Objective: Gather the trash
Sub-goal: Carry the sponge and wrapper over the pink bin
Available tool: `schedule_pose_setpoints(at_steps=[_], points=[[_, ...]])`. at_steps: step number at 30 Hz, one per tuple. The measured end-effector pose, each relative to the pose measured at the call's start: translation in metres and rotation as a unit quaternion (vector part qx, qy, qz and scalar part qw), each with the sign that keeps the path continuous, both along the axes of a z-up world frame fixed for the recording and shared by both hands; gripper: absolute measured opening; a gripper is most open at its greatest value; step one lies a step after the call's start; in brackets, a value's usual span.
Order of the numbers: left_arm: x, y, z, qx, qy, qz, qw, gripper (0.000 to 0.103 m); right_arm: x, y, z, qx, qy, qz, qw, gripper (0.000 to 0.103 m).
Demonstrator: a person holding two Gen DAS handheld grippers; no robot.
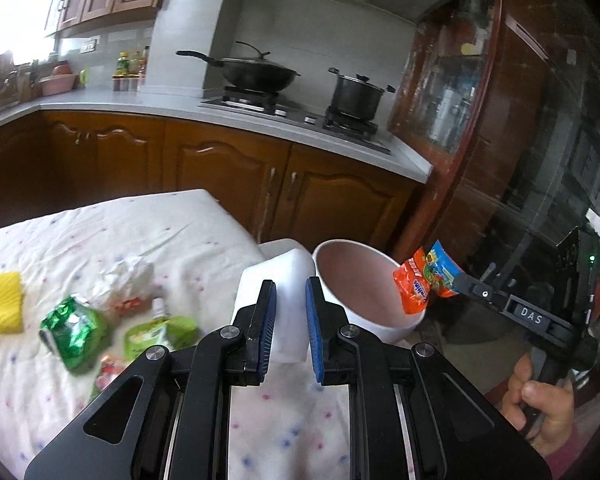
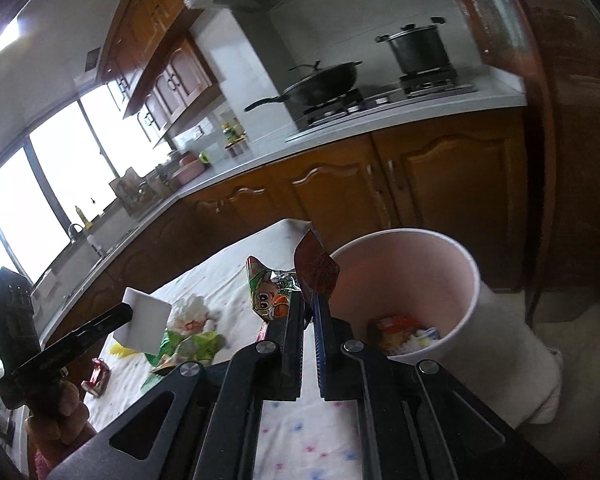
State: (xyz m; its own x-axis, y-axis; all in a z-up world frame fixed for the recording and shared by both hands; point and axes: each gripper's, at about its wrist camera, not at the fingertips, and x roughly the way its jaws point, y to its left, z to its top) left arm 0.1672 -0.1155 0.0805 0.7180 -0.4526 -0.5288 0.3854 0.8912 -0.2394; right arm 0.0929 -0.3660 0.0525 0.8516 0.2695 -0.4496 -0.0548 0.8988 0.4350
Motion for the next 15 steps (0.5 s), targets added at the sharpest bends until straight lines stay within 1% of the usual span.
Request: schedule_pose_setpoints(at_steps=[9, 15], points=[[0.021, -0.042, 0.003, -0.001, 0.005, -0.04, 0.9992, 0.014, 0.003, -0.038, -0.006, 0.005, 0.008, -0.036, 0.999, 0.005], [0.038, -0.081, -0.002, 0.0, 0.015, -0.074, 0.9972, 0.014, 0.009, -0.056, -0.014, 0.004, 0.019, -0.05, 0.999, 0.005]])
